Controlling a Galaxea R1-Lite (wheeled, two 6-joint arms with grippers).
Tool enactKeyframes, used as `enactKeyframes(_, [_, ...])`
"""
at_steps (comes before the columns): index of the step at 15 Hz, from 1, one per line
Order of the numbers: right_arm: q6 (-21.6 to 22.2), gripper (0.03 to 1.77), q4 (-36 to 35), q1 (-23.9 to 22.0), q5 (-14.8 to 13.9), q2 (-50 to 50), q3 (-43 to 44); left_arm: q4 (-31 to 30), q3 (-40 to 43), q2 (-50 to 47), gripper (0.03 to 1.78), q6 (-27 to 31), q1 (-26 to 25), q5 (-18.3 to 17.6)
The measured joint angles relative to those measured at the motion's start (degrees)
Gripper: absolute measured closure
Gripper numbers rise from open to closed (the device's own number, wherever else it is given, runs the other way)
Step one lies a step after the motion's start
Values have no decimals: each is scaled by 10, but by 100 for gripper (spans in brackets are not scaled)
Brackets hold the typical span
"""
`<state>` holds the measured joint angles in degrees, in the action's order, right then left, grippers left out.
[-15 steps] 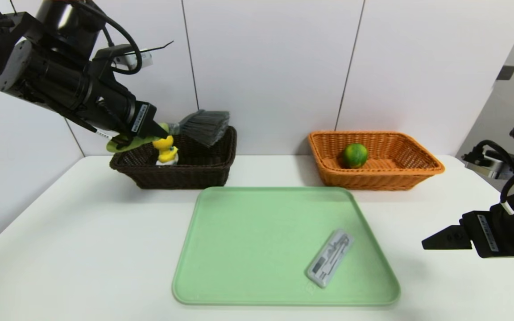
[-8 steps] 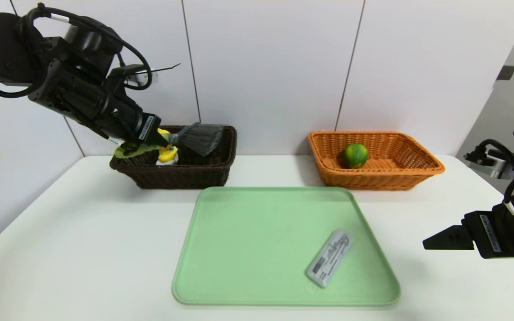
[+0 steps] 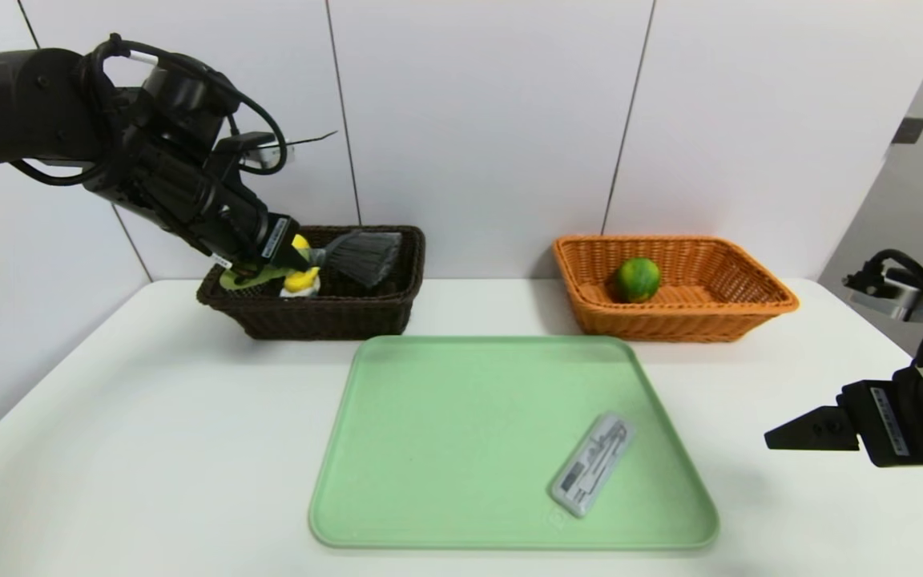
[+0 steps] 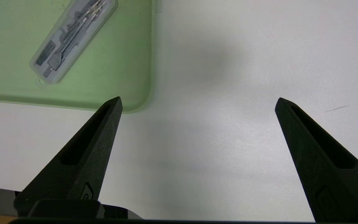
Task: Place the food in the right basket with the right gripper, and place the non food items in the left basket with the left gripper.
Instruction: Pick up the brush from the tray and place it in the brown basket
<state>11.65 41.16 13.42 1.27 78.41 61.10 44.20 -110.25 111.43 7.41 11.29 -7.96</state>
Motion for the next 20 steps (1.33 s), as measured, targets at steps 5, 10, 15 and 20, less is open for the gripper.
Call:
enactKeyframes(5, [-1, 10, 0, 0, -1, -3, 1, 1, 2, 3, 134, 0, -3, 0])
enactKeyframes(10, [-2, 10, 0, 0, -2, -4, 1, 1, 0, 16, 134, -1, -5, 0])
enactKeyframes(15, [0, 10, 0, 0, -1, -4, 0, 0, 0, 29, 134, -2, -6, 1])
enactKeyframes(20, [0, 10, 0, 0, -1, -4, 0, -3, -5, 33, 98, -7, -6, 1])
